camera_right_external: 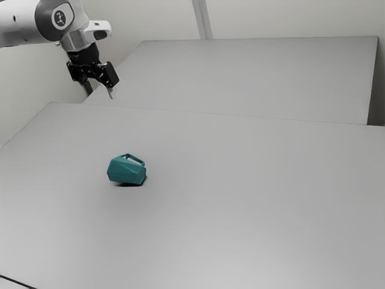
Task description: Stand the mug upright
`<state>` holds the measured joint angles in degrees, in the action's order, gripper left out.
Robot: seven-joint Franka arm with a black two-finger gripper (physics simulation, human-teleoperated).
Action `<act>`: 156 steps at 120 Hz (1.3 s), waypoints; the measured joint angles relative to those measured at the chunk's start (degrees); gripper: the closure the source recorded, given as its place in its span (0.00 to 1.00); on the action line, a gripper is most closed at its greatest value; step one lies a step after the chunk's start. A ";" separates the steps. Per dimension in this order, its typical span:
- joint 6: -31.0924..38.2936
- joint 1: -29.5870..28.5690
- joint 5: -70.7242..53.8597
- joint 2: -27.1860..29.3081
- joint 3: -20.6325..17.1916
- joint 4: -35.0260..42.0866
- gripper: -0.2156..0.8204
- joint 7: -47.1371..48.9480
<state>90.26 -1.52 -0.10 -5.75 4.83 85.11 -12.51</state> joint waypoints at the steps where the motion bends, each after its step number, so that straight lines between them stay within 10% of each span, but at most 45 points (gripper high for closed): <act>1: 0.00 0.00 0.00 0.00 0.00 0.00 0.21 0.00; 49: 0.07 0.06 0.43 0.00 0.11 0.21 0.21 -0.14; 96: 0.06 -6.65 25.41 -3.37 14.43 8.20 0.21 -9.04; 156: 4.09 -10.76 43.19 -14.10 14.32 16.87 0.21 -24.96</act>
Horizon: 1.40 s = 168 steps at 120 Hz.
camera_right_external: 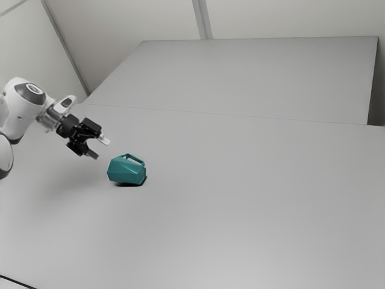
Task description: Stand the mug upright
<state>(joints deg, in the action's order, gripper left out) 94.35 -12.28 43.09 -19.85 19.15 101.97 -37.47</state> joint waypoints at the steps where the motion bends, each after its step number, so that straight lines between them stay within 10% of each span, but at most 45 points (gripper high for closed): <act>1: 0.19 0.00 0.12 -0.01 -0.02 0.20 0.21 -0.21; 77: 5.91 0.58 9.71 -5.32 -0.92 4.38 0.21 -11.01; 108: 5.56 0.67 10.69 -5.02 -0.94 4.49 0.74 -13.00; 168: 0.56 2.20 10.86 -0.30 -0.86 4.68 0.94 -14.57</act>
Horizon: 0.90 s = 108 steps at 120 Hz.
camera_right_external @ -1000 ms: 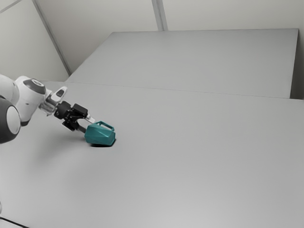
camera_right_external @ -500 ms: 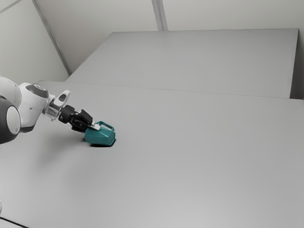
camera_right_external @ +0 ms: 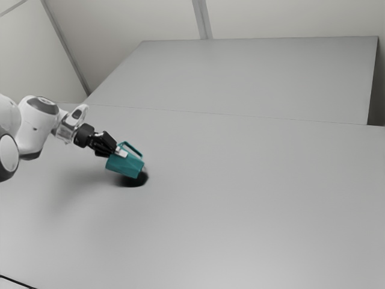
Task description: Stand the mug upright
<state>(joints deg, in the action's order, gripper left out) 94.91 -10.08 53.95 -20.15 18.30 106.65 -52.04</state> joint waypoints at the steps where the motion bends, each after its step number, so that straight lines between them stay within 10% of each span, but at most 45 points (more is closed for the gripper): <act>1: -0.05 0.11 -0.13 0.19 0.00 0.00 0.95 0.04; 108: 28.39 5.82 -49.59 13.47 -16.77 10.16 0.96 21.62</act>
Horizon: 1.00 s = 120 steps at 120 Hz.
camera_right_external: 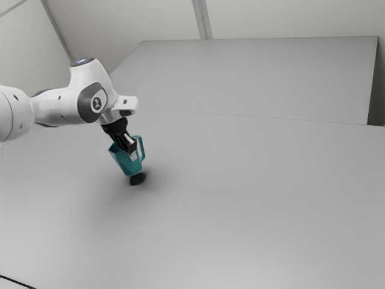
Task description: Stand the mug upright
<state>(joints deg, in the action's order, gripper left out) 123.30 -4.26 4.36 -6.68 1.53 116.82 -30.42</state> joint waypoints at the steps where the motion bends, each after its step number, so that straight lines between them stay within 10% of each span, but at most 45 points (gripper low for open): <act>1: 0.23 0.01 -0.06 0.02 -0.03 0.14 0.96 0.18; 73: 6.79 0.69 -2.15 -3.70 -0.64 1.60 0.95 8.72; 120: 6.10 1.18 -1.12 -2.25 -0.65 1.43 0.35 10.00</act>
<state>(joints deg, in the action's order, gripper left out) 129.41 -3.08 3.24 -8.93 0.88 118.24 -20.42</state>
